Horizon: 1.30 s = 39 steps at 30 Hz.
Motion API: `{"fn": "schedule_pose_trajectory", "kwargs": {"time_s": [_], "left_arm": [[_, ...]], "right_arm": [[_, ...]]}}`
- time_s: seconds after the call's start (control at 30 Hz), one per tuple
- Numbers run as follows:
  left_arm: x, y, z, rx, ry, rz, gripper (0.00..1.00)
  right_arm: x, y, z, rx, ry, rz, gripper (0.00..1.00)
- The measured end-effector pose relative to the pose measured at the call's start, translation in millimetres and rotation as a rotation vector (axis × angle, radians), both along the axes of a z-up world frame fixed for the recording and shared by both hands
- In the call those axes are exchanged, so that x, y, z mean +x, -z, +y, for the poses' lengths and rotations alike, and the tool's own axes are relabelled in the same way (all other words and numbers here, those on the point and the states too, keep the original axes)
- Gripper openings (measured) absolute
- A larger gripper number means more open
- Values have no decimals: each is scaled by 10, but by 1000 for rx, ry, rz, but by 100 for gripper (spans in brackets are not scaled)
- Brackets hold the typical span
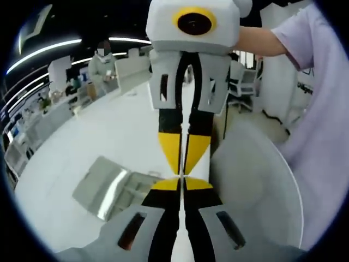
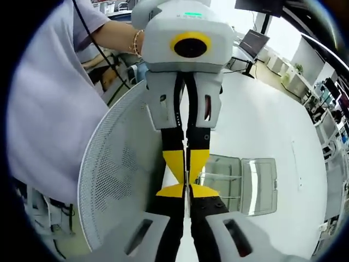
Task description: Insert the divider into the dual guide fixture by aligning both edges with the guide slots and pushing it downward to the bottom, including one-sided entry, uneven engagement, binding, and posture correction.
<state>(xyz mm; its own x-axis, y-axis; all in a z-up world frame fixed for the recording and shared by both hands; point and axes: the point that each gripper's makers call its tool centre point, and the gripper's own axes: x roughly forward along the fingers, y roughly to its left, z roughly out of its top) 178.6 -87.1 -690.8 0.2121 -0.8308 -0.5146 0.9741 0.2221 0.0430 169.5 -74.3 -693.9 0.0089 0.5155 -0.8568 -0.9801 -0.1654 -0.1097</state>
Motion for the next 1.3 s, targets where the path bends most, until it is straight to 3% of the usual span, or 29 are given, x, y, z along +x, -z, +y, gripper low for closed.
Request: {"fn": "schedule_pose_trajectory", "kwargs": {"time_s": [0.27, 0.43, 0.8, 1.1, 1.3], "left_arm": [[-36, 44, 36, 12, -8, -2, 0], [7, 52, 102, 0, -71, -9, 1], [42, -44, 288, -53, -200, -18, 13], [-105, 3, 565, -42, -287, 38, 37], [-200, -76, 739, -77, -348, 59, 40]], "right_arm": [[-24, 47, 40, -16, -1, 53, 0], [1, 52, 96, -12, 6, 70, 0], [95, -15, 200, -3, -5, 40, 0], [219, 45, 137, -26, 44, 43, 0], [326, 98, 76, -42, 90, 50, 0]]}}
